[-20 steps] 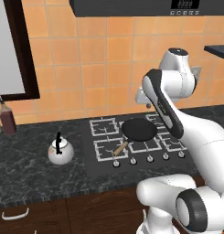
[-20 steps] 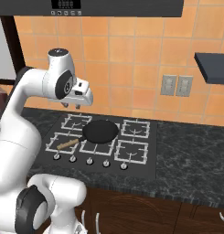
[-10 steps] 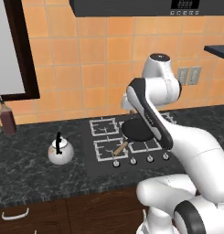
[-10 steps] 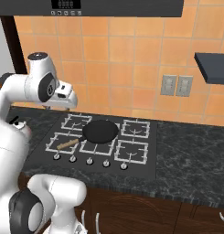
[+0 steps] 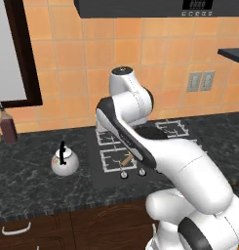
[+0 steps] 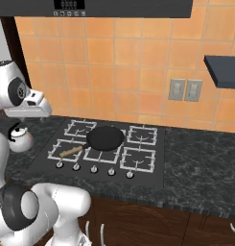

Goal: Pick the kettle from the counter and place it on a stove burner. Then turn the burner on.

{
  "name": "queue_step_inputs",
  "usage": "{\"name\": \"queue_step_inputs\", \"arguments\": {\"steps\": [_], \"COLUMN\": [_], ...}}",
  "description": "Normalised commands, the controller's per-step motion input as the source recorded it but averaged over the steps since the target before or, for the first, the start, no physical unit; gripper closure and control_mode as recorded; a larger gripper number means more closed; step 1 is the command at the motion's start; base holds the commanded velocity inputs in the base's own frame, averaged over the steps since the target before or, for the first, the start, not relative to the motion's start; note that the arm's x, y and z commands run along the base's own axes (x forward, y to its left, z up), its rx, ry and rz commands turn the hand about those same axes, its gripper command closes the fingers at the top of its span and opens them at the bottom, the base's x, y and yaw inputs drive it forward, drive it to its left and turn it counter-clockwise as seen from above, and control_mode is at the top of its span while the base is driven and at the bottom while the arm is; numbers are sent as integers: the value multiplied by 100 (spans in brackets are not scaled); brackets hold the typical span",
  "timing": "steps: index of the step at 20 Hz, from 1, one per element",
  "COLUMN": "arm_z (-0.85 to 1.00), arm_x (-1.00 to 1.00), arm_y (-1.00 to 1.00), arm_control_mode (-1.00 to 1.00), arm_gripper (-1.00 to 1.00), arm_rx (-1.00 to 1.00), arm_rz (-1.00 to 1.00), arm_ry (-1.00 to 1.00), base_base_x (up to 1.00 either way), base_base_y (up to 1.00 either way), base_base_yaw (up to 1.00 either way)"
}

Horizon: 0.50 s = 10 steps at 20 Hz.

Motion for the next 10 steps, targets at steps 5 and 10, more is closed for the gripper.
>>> {"name": "queue_step_inputs", "arguments": {"steps": [5, 10], "arm_z": [-35, -57], "arm_x": [7, 11], "arm_y": [100, 100], "arm_control_mode": [-100, -100], "arm_gripper": [-100, -100], "arm_rx": [-1, -1], "arm_rz": [0, 0], "arm_ry": [19, 5], "base_base_x": [0, 0], "base_base_y": [0, 0], "base_base_yaw": [0, 0]}}
